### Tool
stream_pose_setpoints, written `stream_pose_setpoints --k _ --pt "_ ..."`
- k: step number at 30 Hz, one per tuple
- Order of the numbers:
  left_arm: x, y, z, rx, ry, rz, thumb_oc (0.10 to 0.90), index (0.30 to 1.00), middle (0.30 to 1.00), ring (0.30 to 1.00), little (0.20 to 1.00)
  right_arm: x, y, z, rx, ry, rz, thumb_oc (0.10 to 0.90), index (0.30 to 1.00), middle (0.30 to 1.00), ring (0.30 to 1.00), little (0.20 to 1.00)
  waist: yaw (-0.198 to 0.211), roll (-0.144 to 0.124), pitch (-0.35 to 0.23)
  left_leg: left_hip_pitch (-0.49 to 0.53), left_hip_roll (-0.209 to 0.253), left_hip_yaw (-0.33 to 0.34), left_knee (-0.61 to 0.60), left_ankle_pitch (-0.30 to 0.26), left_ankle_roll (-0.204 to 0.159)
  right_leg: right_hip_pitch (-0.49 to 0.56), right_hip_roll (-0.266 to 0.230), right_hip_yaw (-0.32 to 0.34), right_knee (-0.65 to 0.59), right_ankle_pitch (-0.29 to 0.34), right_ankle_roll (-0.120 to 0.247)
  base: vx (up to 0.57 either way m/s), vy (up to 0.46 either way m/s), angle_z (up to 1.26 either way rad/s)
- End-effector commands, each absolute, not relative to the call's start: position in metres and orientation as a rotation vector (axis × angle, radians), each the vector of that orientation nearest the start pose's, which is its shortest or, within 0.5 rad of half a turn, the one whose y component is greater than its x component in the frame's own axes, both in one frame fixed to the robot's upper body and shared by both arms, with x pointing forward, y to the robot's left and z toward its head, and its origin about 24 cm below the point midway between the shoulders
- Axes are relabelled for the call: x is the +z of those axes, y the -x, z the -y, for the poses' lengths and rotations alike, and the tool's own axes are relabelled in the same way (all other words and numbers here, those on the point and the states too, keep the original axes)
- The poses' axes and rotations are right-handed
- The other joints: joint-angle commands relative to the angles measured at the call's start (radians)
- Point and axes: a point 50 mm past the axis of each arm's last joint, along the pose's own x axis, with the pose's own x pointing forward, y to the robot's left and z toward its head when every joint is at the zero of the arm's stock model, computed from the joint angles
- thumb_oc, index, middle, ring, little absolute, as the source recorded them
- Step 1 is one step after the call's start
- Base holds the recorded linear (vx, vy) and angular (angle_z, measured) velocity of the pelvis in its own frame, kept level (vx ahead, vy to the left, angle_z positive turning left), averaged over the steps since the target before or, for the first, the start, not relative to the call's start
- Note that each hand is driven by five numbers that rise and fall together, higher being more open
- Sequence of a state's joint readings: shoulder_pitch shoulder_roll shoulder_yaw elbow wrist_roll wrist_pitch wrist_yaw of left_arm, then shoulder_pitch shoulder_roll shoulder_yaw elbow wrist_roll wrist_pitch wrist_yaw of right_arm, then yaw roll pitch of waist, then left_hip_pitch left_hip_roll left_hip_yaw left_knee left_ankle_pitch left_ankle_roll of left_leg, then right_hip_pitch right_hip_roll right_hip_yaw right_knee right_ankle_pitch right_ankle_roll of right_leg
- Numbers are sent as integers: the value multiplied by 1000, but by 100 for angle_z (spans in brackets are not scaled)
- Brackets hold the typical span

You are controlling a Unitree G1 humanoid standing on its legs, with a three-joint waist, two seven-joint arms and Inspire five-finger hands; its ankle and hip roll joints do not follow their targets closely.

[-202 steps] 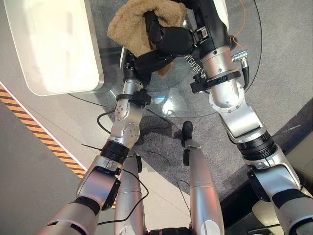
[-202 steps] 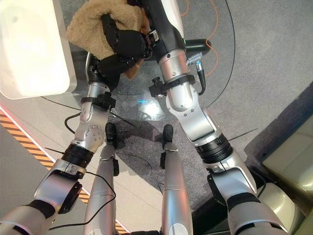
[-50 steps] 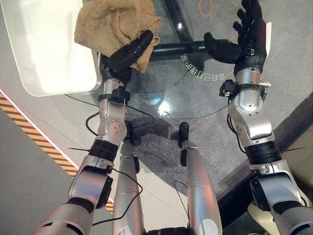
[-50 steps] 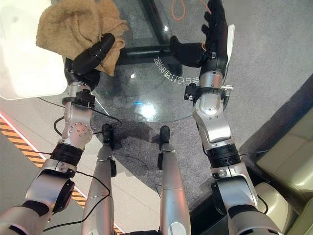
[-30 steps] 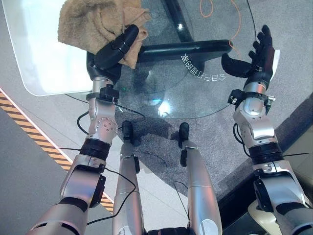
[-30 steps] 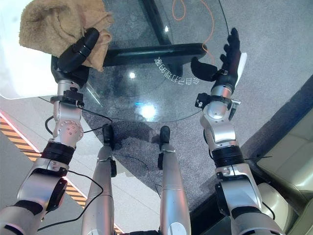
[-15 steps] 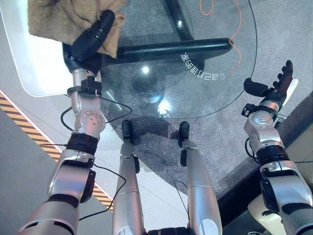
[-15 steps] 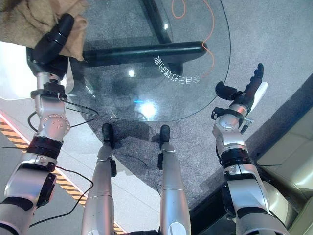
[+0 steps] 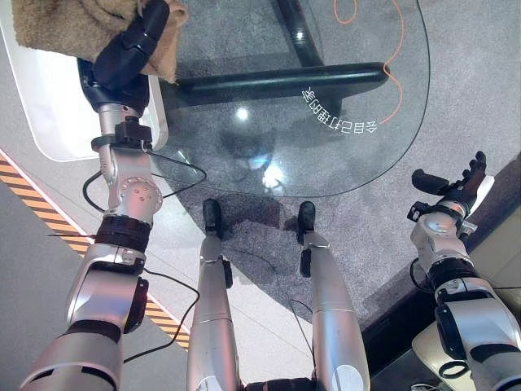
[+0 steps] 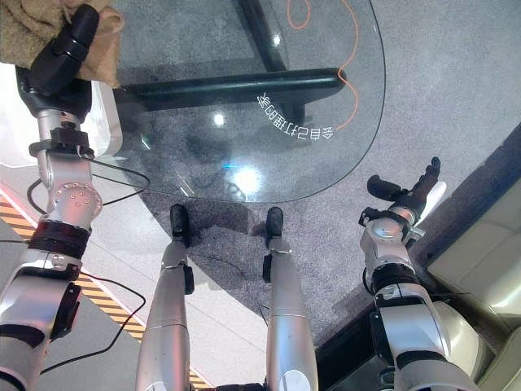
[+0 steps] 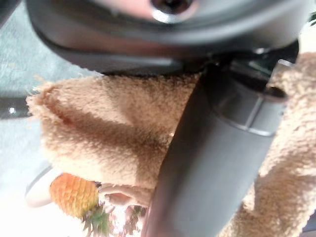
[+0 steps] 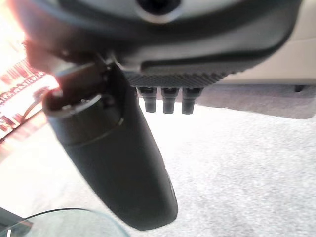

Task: Wipe the table with a cloth and put it in the basket.

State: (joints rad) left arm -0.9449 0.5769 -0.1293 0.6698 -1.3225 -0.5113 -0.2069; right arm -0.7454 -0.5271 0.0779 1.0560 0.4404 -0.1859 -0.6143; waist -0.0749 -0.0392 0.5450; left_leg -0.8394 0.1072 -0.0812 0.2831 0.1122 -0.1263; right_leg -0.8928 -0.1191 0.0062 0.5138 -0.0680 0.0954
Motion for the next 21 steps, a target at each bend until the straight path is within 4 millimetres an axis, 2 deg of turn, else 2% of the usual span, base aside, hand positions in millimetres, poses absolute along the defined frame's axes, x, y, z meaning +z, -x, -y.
stream_pose_setpoints --k 1,11,21 --pt "337 -336 -279 -59 642 1204 100 300 300 300 200 109 -331 345 -933 132 49 800 900 900 900 900 16 14 -25 28 -100 64 82 -158 93 93 137 -29 -85 -40 -59 0 0 0" --pt "326 -330 -310 130 661 1199 100 300 300 300 200 94 -323 354 -940 116 -7 800 900 900 900 900 27 10 -25 15 -102 56 90 -157 95 88 139 -42 -82 -43 -64 0 0 0" --pt "316 -327 -332 267 702 1179 100 300 300 300 200 92 -322 355 -937 113 -19 800 900 900 900 900 32 -2 -25 7 -102 49 93 -157 96 84 141 -52 -84 -41 -67 0 -3 1"
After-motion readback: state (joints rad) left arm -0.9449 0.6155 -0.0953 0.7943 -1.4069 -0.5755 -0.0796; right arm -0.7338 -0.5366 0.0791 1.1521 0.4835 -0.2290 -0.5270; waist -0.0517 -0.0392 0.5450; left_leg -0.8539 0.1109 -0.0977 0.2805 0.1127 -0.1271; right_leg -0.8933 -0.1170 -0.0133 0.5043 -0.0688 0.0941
